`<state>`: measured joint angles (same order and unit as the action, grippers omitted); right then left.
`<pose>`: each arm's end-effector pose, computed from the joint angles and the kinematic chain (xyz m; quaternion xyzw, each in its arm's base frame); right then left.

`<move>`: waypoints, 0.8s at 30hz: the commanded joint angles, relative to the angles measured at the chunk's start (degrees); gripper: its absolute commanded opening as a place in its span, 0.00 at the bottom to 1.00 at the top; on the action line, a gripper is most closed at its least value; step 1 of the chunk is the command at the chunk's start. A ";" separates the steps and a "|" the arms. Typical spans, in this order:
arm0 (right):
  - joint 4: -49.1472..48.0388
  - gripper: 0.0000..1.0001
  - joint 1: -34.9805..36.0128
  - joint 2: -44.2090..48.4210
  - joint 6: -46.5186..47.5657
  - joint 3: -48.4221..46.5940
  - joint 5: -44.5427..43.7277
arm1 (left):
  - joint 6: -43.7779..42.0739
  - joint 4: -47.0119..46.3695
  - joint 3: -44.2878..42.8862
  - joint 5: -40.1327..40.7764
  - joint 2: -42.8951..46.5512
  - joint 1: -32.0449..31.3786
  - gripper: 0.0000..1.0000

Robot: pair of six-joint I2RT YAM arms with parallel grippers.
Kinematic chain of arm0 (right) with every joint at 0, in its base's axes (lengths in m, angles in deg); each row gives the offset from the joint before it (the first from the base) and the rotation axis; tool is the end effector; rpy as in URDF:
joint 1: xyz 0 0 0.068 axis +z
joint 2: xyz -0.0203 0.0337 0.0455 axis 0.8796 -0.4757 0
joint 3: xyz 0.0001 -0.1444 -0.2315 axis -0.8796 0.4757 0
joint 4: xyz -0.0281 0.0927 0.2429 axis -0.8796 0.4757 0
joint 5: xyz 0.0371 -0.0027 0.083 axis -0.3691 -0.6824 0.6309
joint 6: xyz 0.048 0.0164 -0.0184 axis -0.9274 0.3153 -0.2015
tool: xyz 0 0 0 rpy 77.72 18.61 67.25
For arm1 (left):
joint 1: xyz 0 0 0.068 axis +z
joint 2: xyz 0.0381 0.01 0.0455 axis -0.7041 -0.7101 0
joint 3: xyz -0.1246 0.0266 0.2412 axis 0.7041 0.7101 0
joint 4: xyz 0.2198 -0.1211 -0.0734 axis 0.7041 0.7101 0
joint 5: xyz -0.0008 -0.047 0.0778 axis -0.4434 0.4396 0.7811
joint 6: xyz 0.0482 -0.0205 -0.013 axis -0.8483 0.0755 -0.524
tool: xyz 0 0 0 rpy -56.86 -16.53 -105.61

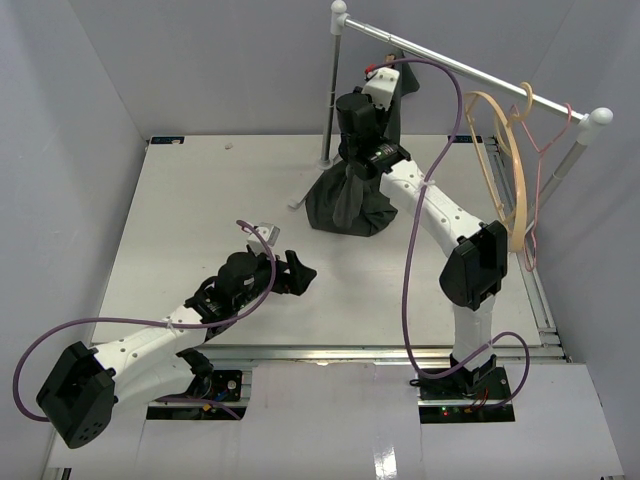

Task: Place the t-shirt on the hanger
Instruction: Place the hanger at the clothesline, then reset both arms

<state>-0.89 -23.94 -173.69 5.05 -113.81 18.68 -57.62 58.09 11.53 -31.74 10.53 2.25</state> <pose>0.3806 0.2563 0.4072 0.1786 0.7122 -0.0568 0.6765 0.1576 -0.1436 0.2151 0.0949 0.8159 -0.3239 0.4695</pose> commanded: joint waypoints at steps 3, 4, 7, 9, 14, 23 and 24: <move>9.85 0.95 0.70 8.50 -0.44 -4.84 7.95 | -2.85 -1.94 0.15 -2.77 1.99 -0.19 0.98; 12.26 0.97 0.79 9.45 -0.53 -5.05 8.85 | -3.37 -1.90 0.23 -2.61 2.52 -0.15 0.98; 16.77 0.94 0.96 15.76 0.28 -1.85 15.06 | -4.79 -1.52 0.83 -2.07 4.62 -0.21 0.98; 18.55 0.91 1.29 19.46 0.89 2.09 16.96 | -5.33 -1.64 1.13 -2.07 6.33 -0.26 0.98; 21.95 0.90 1.61 27.69 0.19 12.68 22.03 | -6.03 -3.17 2.73 -2.09 9.76 -0.31 0.98; 14.88 0.90 3.35 46.87 1.23 37.73 33.78 | -7.33 -6.99 4.10 -7.81 9.41 -0.39 0.98; 13.53 0.90 3.68 49.46 1.35 40.79 34.92 | -7.43 -7.49 4.20 -8.50 9.42 -0.39 0.98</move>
<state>18.75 -21.34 -133.22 5.12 -81.23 45.68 -63.69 54.01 15.17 -35.77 19.85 2.14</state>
